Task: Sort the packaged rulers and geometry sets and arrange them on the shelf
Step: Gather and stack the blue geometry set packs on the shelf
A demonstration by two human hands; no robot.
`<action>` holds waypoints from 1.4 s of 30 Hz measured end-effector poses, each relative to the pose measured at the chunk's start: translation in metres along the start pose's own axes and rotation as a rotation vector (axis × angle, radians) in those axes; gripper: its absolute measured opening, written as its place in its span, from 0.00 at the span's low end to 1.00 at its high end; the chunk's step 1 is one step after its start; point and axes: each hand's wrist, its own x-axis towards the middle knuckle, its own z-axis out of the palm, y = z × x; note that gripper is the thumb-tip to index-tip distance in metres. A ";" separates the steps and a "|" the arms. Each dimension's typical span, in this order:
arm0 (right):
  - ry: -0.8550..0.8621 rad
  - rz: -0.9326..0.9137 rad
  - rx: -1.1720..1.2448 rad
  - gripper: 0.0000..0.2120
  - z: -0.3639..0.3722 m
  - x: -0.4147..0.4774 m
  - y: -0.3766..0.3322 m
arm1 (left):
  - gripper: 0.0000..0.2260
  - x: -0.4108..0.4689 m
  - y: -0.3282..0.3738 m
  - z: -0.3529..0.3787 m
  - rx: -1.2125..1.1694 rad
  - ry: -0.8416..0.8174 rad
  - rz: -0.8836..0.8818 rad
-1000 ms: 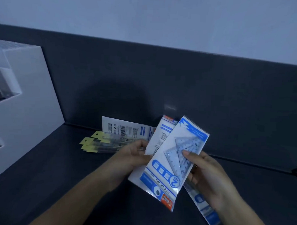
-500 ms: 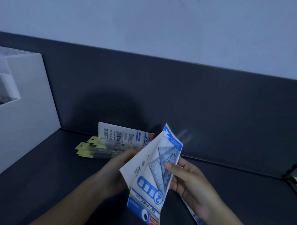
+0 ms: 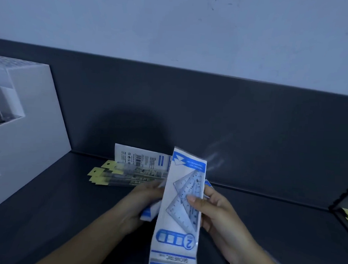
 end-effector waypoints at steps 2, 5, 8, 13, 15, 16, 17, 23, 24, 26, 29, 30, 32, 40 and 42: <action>0.074 0.005 0.085 0.20 -0.001 0.001 -0.002 | 0.09 0.001 0.002 0.001 -0.094 0.020 0.071; 0.230 0.002 0.142 0.12 -0.003 0.001 -0.005 | 0.05 0.001 0.008 0.002 -0.164 0.146 0.136; 0.303 0.014 0.135 0.10 -0.004 0.001 -0.004 | 0.06 -0.004 0.012 0.005 -0.100 0.156 0.157; 0.340 -0.005 0.118 0.10 -0.002 0.003 -0.003 | 0.10 -0.008 0.012 0.008 -0.033 0.068 0.178; 0.368 -0.024 0.125 0.08 -0.001 0.003 -0.003 | 0.10 -0.008 0.011 0.010 -0.046 0.067 0.191; 0.388 -0.040 0.135 0.07 -0.001 0.002 -0.004 | 0.10 -0.009 0.012 0.011 -0.055 0.085 0.195; 0.409 -0.060 0.143 0.07 -0.001 0.002 -0.005 | 0.09 -0.008 0.011 0.010 -0.069 0.108 0.205; 0.478 -0.058 0.262 0.06 -0.004 0.005 -0.003 | 0.14 -0.007 0.016 0.004 -0.204 0.089 0.192; 0.479 -0.040 0.336 0.05 -0.003 0.006 -0.001 | 0.12 -0.008 0.016 0.005 -0.259 0.067 0.181; 0.486 -0.034 0.438 0.05 0.000 0.006 0.000 | 0.10 -0.010 0.018 0.008 -0.383 -0.002 0.171; 0.516 -0.118 0.478 0.07 0.003 0.004 -0.001 | 0.12 -0.013 0.019 0.009 -0.455 -0.095 0.223; 0.535 -0.140 0.480 0.06 0.003 0.003 -0.003 | 0.13 -0.014 0.020 0.009 -0.455 -0.125 0.238; 0.549 -0.161 0.495 0.06 0.004 0.003 -0.004 | 0.17 -0.013 0.021 0.007 -0.456 -0.227 0.271; 0.336 -0.144 0.252 0.10 0.032 -0.002 0.004 | 0.25 -0.021 0.011 0.013 -0.172 -0.238 0.335; 0.324 -0.145 0.188 0.13 0.037 -0.001 0.009 | 0.20 -0.025 0.012 0.016 -0.134 -0.201 0.342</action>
